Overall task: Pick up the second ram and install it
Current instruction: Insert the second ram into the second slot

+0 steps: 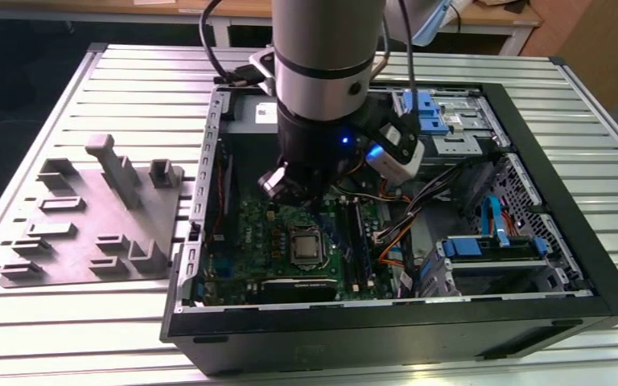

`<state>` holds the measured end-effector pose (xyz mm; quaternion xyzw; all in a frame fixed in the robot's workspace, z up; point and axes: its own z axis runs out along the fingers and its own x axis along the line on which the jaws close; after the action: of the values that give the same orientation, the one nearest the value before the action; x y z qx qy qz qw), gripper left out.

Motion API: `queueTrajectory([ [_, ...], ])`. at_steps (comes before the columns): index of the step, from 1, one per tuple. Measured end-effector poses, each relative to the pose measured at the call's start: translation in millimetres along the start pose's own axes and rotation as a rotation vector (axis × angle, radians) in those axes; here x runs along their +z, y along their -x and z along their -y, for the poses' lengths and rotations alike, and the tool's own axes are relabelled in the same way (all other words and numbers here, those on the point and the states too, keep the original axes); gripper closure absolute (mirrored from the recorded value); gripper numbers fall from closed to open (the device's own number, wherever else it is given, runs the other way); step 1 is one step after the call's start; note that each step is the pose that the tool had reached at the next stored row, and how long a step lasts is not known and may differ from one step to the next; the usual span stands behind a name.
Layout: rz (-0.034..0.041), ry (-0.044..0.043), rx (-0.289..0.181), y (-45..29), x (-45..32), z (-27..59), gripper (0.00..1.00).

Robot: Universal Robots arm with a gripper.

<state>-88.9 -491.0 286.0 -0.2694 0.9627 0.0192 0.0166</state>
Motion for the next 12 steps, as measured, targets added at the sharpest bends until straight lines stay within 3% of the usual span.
queueTrajectory([
  [12,0.0061,-0.0092,0.217,-0.3,6.9,0.2,0.89],
])
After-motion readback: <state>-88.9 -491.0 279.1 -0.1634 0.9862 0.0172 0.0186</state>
